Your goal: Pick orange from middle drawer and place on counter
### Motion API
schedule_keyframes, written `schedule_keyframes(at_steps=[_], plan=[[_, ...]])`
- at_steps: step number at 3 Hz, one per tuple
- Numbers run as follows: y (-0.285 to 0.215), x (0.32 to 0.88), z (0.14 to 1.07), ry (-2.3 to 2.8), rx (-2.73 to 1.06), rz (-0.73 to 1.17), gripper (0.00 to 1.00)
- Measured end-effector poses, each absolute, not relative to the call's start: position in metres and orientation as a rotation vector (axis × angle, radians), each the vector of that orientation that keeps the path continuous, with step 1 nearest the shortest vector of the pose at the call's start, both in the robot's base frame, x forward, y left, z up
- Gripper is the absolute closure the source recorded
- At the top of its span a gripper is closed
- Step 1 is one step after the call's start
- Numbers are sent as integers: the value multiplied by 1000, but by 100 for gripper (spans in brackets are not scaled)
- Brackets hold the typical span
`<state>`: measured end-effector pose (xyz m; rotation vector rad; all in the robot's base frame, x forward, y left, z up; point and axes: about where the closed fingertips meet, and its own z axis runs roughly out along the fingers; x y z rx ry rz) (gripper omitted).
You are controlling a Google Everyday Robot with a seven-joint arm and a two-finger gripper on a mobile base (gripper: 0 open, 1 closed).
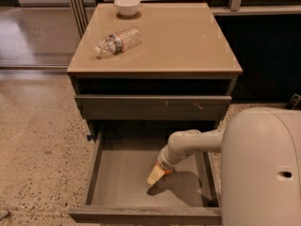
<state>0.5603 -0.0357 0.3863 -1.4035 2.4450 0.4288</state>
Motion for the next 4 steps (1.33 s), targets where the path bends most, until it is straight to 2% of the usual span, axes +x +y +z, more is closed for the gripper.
schedule_keyframes(at_steps=[2,3,4], plan=[[-42,556,378,2478,-1396,423,0],[-42,556,378,2478,-1396,423,19],[-42,556,378,2478,-1396,423,42]])
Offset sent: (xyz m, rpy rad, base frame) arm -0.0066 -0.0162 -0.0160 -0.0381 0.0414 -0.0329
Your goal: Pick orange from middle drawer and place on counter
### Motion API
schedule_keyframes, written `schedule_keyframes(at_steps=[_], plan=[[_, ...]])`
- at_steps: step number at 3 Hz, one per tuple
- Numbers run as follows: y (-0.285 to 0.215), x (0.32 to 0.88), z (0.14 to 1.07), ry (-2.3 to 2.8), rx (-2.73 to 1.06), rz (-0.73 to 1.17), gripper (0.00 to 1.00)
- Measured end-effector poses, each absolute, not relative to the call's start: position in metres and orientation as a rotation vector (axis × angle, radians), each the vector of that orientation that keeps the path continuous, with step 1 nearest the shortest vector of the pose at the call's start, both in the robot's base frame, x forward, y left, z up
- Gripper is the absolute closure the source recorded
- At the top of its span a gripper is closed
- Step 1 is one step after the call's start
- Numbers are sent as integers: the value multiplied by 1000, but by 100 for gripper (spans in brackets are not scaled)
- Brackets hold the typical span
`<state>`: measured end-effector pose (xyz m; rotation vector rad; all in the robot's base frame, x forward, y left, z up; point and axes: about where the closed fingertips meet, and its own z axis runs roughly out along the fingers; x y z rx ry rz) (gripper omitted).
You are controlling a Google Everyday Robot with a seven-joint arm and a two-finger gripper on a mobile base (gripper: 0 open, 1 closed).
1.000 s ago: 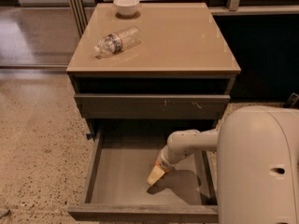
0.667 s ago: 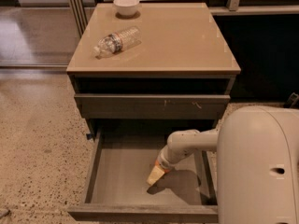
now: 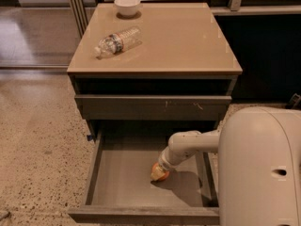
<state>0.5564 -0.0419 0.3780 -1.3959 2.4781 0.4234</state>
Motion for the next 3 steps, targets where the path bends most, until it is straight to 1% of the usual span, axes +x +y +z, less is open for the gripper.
schedule_keyframes(at_steps=[2,3], plan=[[-42,556,378,2478,-1396,424,89],[-39,554,379,2475,-1415,445,100]])
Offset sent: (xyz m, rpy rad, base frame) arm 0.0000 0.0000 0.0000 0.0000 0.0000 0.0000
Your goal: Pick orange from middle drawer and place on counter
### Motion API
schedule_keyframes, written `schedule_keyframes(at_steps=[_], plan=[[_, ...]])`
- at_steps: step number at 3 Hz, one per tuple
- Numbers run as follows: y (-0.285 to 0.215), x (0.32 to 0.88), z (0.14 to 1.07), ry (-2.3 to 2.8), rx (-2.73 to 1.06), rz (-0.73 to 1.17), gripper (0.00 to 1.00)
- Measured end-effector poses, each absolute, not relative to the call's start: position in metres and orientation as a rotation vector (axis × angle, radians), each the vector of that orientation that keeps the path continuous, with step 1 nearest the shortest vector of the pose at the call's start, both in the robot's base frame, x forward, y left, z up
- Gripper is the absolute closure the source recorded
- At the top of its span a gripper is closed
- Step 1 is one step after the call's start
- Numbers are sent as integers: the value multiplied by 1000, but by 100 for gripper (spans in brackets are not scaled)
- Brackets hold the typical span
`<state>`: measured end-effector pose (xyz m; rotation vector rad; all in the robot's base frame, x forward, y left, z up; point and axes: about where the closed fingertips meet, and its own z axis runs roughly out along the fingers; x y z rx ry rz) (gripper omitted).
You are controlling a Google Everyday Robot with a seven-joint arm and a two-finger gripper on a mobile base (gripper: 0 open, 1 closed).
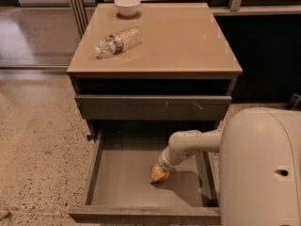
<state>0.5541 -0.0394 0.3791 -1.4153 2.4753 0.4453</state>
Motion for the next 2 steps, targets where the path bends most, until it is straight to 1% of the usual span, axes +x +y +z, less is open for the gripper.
schedule_keyframes(at_steps=[1,2], plan=[[-33,554,405,2420,-1412,569,100],[-35,547,456,2266,-1392,704,100]])
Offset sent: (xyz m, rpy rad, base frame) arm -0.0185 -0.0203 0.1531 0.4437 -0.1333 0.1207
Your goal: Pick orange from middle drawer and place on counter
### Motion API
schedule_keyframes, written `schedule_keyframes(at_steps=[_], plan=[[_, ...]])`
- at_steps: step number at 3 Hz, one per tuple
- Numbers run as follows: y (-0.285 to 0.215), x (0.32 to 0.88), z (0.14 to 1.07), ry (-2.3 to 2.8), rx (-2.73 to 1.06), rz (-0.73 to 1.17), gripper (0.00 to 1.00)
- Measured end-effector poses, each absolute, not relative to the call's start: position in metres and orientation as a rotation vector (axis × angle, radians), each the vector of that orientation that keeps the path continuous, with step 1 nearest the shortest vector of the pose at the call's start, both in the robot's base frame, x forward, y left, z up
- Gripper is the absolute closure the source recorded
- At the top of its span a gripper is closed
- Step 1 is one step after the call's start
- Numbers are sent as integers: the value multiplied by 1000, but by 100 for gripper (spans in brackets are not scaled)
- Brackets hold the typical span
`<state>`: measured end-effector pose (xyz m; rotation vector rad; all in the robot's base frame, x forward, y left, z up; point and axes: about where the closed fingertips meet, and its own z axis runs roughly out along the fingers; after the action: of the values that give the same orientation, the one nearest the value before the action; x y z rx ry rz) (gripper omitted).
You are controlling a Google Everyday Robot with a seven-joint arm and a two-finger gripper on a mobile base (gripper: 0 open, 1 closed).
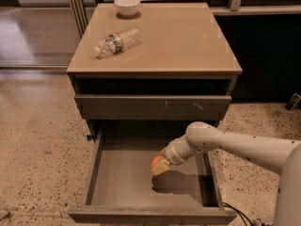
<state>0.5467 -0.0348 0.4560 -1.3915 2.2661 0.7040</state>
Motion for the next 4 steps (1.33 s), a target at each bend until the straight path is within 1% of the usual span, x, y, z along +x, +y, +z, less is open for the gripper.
schedule_keyframes(at_steps=[1,2,3,4], plan=[[-52,542,504,2128,-1352,759,100],[-69,543,549,2035,-1321,751,100],[-71,547,596,1983,-1343,707,100],[-60,556,647,1952,-1412,598,100]])
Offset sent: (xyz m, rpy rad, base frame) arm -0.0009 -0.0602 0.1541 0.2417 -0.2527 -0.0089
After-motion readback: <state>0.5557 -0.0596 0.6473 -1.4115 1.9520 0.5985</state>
